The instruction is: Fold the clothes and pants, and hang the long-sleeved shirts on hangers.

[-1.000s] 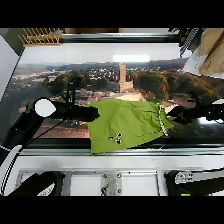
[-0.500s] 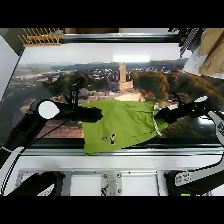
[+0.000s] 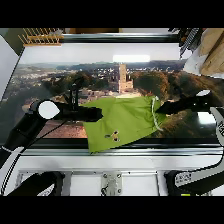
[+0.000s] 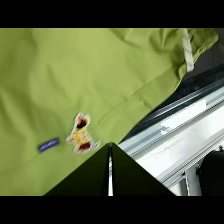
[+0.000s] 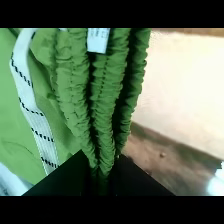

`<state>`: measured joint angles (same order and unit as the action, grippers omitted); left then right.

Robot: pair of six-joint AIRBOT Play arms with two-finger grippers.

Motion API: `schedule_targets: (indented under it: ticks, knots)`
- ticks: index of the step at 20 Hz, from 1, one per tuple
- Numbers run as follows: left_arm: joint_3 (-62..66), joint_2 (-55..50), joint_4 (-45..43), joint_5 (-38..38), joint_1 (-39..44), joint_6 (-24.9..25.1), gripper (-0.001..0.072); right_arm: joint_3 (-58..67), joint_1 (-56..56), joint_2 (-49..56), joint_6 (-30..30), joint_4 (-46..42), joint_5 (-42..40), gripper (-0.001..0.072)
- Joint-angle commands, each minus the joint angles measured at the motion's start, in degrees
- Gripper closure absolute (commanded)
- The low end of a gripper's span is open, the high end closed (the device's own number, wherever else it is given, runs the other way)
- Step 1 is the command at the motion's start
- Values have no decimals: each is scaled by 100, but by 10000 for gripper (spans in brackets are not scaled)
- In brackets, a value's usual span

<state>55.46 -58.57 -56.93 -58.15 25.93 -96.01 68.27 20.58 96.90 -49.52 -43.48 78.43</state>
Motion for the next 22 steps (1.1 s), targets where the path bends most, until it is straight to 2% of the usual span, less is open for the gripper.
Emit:
schedule_targets:
  ticks: [1, 3, 7, 10, 11, 15, 17, 22]
  knots:
    - [4, -7, -4, 39, 2, 7, 702, 1060, 352, -136, -603, -59, -498, 686]
    - [4, -7, -9, 52, 2, 7, 702, 1681, 713, -216, -1294, -490, -960, 686]
    - [4, -7, -4, 236, 2, 7, 702, 2055, 1587, -632, -3202, -2087, -1891, 687]
    - [4, -7, -4, 361, 2, 7, 703, 2048, 2149, -992, -4682, -3880, -1797, 687]
    - [4, -7, -4, 385, 2, 7, 702, 2046, 2308, -1088, -4972, -4218, -1641, 687]
    - [4, -7, -4, 433, 2, 7, 702, 1943, 2734, -1290, -5355, -4577, -839, 687]
    - [4, -7, -4, 428, 2, 9, 702, 1604, 2743, -1497, -5543, -4651, -761, 687]
    - [4, -7, -7, 413, 2, 11, 702, 184, 2413, -2317, -5576, -4647, -761, 686]
